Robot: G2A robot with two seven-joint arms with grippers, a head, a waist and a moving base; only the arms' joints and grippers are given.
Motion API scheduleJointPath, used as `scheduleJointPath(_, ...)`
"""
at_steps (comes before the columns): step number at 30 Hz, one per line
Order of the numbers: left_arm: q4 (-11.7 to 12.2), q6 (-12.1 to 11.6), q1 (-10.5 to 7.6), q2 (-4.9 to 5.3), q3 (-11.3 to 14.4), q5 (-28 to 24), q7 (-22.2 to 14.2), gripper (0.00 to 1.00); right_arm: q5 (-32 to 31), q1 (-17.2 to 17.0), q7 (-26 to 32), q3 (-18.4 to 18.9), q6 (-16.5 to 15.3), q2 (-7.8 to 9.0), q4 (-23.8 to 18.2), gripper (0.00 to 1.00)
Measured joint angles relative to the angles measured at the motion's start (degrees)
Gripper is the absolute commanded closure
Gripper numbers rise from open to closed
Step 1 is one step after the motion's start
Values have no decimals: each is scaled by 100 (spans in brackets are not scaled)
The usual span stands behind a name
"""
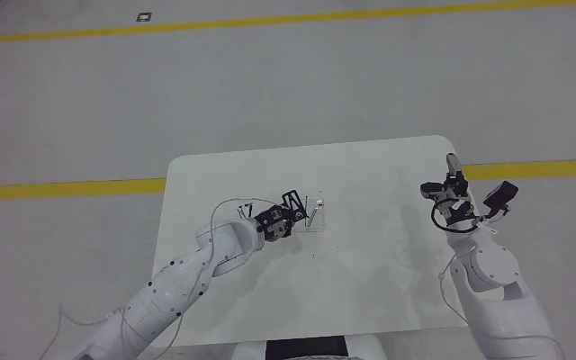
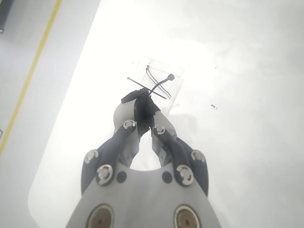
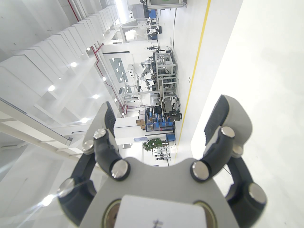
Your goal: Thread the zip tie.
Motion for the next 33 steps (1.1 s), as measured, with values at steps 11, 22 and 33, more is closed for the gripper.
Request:
scheduleJointPath(11,-1,0,3,-5,-4,5,-19,100,-305,283,433,-262,821,-2,-149,0)
scheduleJointPath(22,-1,0,3,-5,-4,5,-19,100,-1102,745,1549,-1046,1825,15,25,0)
scheduleJointPath(33,-1,0,3,-5,-4,5,-19,100,-1199,774,2189,-1113,1948,50,133,0)
